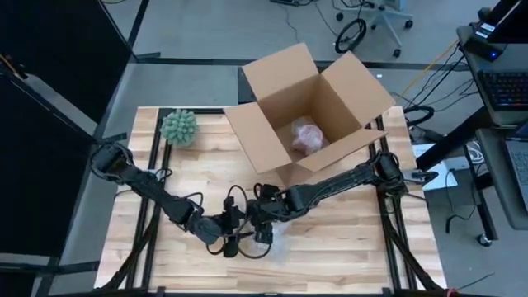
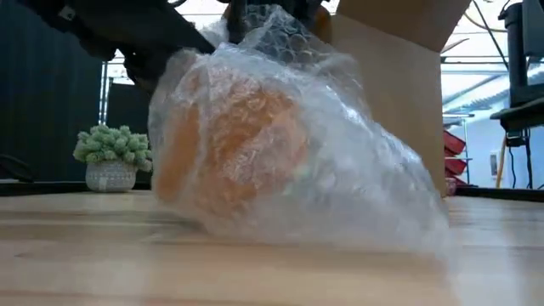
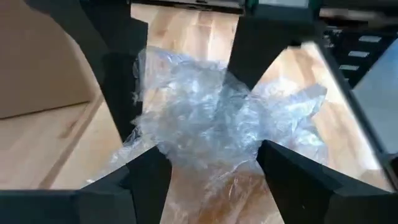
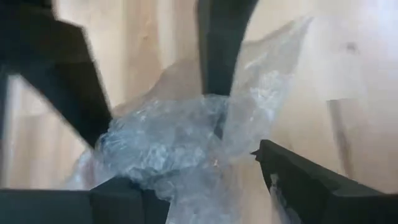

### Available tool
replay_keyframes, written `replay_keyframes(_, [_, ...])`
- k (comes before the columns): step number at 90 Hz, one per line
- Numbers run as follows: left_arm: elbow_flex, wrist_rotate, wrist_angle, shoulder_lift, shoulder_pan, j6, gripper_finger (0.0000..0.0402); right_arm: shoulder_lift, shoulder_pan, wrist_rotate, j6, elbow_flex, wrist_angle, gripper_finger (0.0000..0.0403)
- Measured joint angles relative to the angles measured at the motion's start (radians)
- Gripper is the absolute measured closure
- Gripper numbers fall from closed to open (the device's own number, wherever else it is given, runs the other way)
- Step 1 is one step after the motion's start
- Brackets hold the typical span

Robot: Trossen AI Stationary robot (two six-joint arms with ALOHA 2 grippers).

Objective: Wrap mug
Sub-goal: Wrap the orange mug with bubble wrap

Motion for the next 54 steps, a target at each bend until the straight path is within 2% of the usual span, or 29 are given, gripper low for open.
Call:
replay_keyframes(28, [-0.001,0.0,-0.031,-0.004,-0.004,-0.029,0.0173,0.097,-0.003,0.011,0.008,0.001,0.036,0.0195])
replay_keyframes(54, [-0.001,0.021,-0.107,-0.139,-0.019,-0.046,0.0173,0.101,-0.005,0.018,-0.003,-0.002,0.034,0.0195])
